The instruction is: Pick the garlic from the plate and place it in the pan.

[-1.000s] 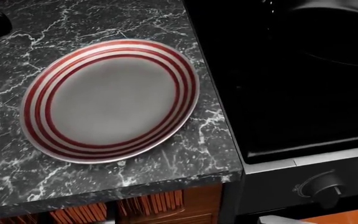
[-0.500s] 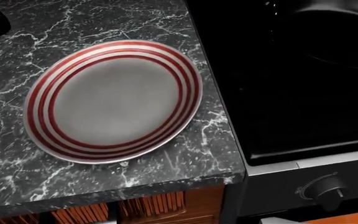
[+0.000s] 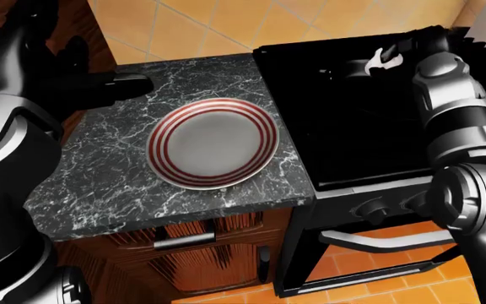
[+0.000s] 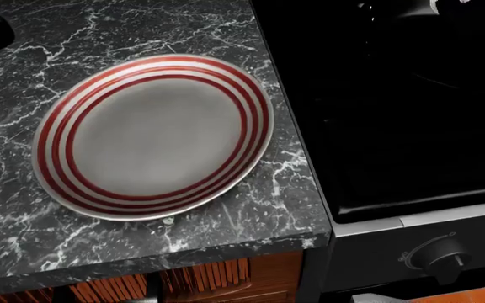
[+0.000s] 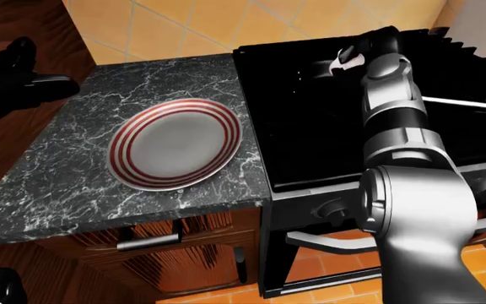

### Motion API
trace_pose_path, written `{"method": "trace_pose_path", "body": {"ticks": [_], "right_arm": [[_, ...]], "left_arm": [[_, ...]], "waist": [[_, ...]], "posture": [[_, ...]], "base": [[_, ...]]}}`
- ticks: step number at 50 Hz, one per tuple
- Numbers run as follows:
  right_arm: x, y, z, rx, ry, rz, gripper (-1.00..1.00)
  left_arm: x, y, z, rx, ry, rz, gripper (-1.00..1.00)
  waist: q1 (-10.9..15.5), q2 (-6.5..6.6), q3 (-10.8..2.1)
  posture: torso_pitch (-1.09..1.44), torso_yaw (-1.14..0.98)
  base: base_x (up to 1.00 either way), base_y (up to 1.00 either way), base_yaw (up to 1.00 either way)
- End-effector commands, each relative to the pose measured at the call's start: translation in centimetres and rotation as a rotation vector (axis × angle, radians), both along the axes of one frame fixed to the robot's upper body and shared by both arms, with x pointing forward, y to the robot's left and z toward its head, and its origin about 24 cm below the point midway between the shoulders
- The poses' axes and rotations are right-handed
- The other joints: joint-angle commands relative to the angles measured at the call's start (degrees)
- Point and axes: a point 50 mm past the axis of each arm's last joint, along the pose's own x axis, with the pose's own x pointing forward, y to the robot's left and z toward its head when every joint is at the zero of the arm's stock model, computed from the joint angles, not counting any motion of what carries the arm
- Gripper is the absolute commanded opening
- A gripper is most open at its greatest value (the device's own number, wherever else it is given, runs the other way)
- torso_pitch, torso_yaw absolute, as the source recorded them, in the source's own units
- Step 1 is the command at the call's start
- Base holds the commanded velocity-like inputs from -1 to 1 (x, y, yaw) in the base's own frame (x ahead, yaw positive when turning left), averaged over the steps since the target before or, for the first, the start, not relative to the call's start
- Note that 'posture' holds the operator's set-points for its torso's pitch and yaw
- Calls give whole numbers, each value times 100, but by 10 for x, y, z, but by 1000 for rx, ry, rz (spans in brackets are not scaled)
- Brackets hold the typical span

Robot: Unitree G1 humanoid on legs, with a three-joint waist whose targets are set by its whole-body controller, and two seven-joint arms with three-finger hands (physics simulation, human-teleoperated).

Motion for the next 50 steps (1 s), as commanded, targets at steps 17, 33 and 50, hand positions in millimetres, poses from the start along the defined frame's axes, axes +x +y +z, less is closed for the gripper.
{"method": "trace_pose_path", "body": {"ticks": [17, 33, 50], "right_arm": [[-2, 1, 18, -21, -117, -8, -100], [-2, -2, 10, -27, -105, -22, -90], [-2, -6, 1, -19, -92, -39, -85]], "left_arm": [[-8, 1, 16, 3, -84, 10, 100], [-7, 1, 15, 4, -83, 9, 100], [-6, 0, 14, 4, -81, 7, 100]], "waist": [[7, -37, -194], [13, -45, -199], [17, -55, -210]], "posture": [[0, 0], [0, 0], [0, 0]], "base": [[0, 0, 0], [0, 0, 0], [0, 0, 0]]}}
